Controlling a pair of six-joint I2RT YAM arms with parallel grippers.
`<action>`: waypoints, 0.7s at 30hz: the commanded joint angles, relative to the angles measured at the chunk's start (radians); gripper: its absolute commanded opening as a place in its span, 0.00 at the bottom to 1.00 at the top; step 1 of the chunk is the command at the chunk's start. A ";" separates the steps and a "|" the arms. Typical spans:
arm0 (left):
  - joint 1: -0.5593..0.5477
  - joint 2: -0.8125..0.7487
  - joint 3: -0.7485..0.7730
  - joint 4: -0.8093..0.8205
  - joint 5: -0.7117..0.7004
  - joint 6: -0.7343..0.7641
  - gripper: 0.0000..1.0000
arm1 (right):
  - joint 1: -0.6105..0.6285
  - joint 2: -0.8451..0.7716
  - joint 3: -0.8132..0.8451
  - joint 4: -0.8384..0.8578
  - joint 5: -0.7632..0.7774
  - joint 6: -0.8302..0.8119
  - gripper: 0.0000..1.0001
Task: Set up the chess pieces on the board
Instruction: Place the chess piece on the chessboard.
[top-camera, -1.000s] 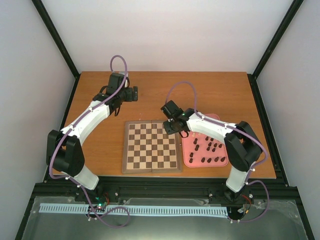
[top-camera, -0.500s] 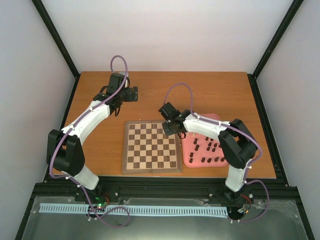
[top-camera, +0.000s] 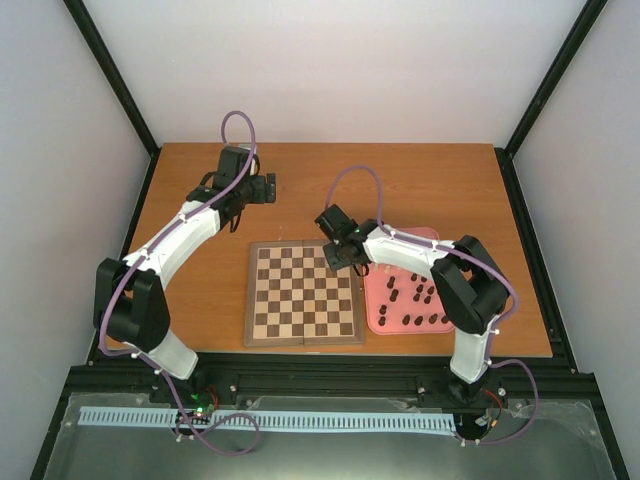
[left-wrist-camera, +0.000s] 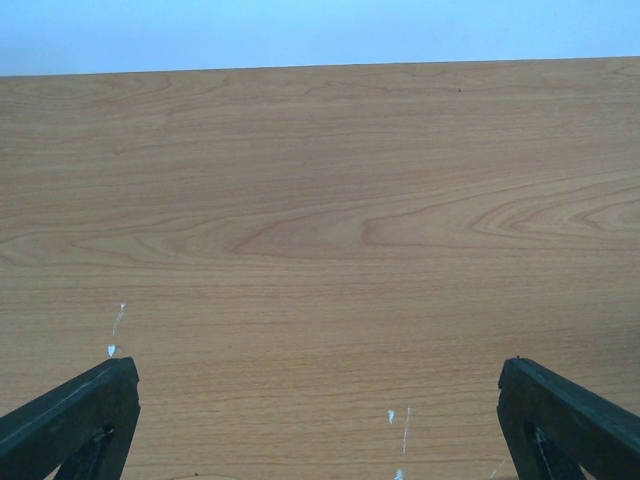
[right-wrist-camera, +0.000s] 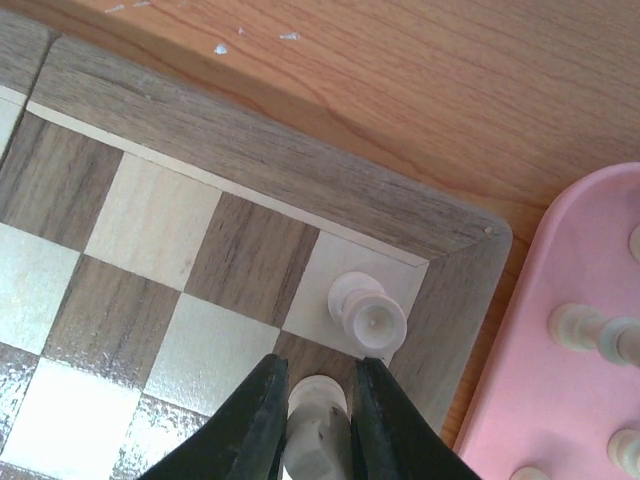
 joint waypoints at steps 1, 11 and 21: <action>-0.005 0.017 0.043 -0.014 -0.010 0.011 1.00 | 0.013 0.026 0.037 0.001 0.017 -0.009 0.20; -0.005 0.022 0.045 -0.014 -0.011 0.011 1.00 | 0.013 0.036 0.045 -0.027 0.018 -0.009 0.21; -0.005 0.019 0.043 -0.016 -0.010 0.009 1.00 | 0.017 0.030 0.036 -0.035 0.010 -0.009 0.35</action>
